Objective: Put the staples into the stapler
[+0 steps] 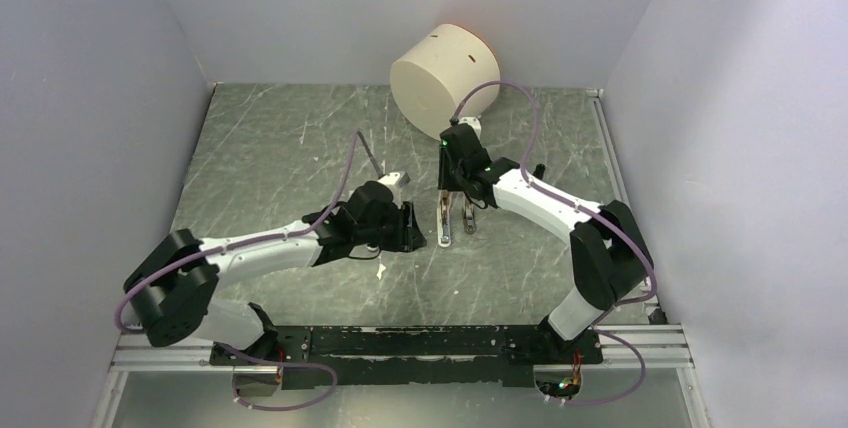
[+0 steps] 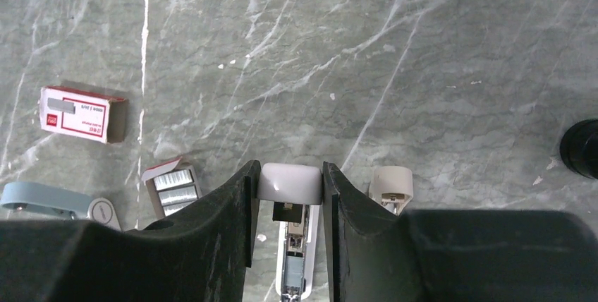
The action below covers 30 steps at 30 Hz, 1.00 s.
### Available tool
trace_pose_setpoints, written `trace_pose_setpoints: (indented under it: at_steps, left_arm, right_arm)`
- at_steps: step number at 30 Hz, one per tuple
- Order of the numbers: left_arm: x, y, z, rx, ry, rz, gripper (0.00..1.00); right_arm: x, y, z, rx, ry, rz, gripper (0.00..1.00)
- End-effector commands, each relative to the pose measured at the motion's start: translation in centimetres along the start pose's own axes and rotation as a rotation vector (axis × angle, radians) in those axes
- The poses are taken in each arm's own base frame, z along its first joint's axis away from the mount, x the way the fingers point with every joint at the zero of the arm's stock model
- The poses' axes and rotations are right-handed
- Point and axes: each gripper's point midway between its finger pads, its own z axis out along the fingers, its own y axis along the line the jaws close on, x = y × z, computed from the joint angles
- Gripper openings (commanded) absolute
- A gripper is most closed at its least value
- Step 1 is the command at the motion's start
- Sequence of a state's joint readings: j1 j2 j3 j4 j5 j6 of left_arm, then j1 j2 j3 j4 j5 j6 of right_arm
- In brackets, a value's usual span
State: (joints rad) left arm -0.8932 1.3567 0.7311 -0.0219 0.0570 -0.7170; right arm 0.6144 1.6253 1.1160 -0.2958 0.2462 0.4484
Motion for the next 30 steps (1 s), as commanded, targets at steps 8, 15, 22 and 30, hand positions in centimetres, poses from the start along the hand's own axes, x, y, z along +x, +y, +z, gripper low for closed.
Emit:
trace_pose_setpoints:
  at_steps: [8,15,22,30]
  left_arm:
    - [0.4,-1.4,5.4,0.073,0.048,-0.039,0.29]
    - [1.4,-0.8,7.5,0.06,0.064,-0.047,0.27]
    - [2.2,-0.1,8.7,0.056,0.069,-0.079,0.3]
    - [3.1,1.0,9.7,0.03,0.073,-0.113,0.26]
  right_arm:
    - [-0.4,1.5,-1.7,-0.069,-0.065,-0.013,0.28]
    - [-0.3,1.4,-2.0,-0.067,-0.066,-0.017,0.27]
    - [-0.2,1.5,-2.3,-0.075,-0.068,-0.01,0.27]
    - [0.8,1.2,-2.3,-0.07,-0.04,-0.005,0.27]
